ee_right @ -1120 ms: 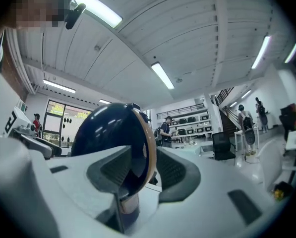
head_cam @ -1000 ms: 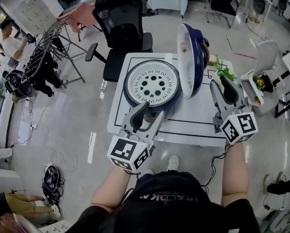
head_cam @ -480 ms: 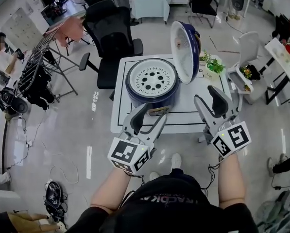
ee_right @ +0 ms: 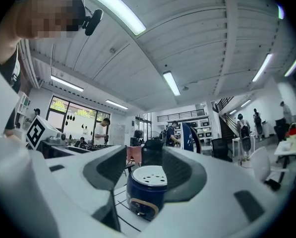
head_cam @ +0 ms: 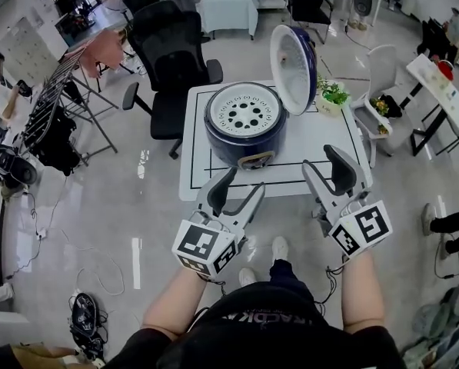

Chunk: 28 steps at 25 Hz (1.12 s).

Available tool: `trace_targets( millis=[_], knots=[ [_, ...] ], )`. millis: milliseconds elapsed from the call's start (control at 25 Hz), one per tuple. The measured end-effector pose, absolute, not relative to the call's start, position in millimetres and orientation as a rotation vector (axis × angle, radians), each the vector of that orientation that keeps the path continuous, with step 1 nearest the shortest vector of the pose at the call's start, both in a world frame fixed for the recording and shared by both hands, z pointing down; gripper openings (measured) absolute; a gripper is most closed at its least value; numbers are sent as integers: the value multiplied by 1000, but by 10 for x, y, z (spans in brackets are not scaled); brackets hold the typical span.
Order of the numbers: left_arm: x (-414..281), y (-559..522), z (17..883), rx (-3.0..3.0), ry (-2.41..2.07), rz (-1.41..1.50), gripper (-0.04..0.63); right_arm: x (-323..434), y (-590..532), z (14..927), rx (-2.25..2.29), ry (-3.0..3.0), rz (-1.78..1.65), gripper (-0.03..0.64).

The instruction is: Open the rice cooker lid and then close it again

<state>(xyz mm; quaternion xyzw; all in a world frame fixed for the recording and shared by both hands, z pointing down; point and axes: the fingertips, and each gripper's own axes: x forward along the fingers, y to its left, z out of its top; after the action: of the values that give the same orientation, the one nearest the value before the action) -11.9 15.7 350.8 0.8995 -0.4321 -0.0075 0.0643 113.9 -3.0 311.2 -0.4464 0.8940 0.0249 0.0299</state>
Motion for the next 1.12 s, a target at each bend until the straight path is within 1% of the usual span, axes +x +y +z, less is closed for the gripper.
trace_targets(
  millis=[400,1120],
  knots=[
    [-279,415,3489,2734,-1295,-35,250,961,265,3111,-1388,2752,90,210],
    [-240,468,3389,2764,-1279,-44,250,1018,335,3044,-1410,2725,103,210]
  ],
)
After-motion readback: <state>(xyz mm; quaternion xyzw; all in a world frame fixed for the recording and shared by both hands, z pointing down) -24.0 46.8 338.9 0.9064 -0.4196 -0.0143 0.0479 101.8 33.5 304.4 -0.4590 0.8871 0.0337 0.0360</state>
